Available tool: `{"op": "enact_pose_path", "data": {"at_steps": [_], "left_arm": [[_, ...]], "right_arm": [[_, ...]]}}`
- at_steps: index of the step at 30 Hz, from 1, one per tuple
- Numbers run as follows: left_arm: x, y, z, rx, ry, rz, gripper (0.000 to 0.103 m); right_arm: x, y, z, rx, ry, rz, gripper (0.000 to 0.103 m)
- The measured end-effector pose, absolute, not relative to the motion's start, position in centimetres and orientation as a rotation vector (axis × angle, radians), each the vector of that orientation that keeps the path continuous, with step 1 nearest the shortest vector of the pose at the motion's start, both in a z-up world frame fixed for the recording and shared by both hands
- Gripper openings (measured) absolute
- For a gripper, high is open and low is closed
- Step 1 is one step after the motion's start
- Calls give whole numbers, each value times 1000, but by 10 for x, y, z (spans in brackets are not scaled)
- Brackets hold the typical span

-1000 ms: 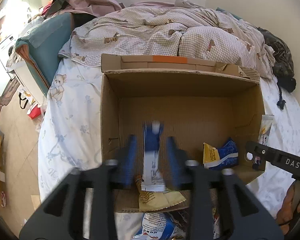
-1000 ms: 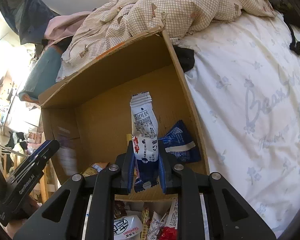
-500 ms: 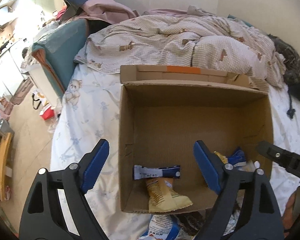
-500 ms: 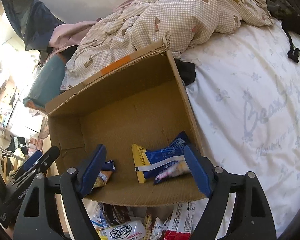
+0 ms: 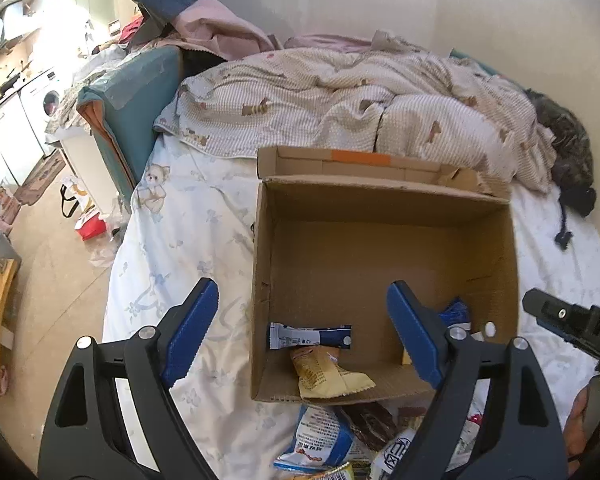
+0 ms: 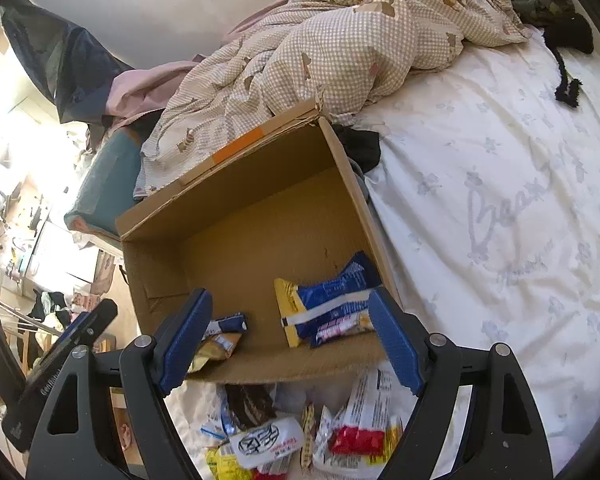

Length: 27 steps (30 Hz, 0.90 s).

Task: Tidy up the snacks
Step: 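Return to the pile and grasp the yellow chip bag with left tool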

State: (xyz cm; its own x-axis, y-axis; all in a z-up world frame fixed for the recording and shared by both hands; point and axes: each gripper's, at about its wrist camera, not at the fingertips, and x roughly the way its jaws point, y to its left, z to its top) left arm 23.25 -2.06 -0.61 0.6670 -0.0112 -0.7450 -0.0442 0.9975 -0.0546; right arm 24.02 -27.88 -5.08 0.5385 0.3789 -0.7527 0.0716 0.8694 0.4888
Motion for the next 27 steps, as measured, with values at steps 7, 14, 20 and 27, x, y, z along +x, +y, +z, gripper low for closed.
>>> {"op": "enact_pose_path", "data": {"at_steps": [7,14,20,27], "left_arm": [[201,-9,-1,-66,843,15,84],[175,9,0,-105,868,40,84],[157,20,-6,-136,910,39,84],[137,24,-12,-144,929,52,90]], "right_arm": [[210,-275,-43,450,984,194,83],[183,-272,-43,450,997,206,83],[163,-272,-45,448,1008,206,83],[147,-276,-49,460,1025,193,83]]}}
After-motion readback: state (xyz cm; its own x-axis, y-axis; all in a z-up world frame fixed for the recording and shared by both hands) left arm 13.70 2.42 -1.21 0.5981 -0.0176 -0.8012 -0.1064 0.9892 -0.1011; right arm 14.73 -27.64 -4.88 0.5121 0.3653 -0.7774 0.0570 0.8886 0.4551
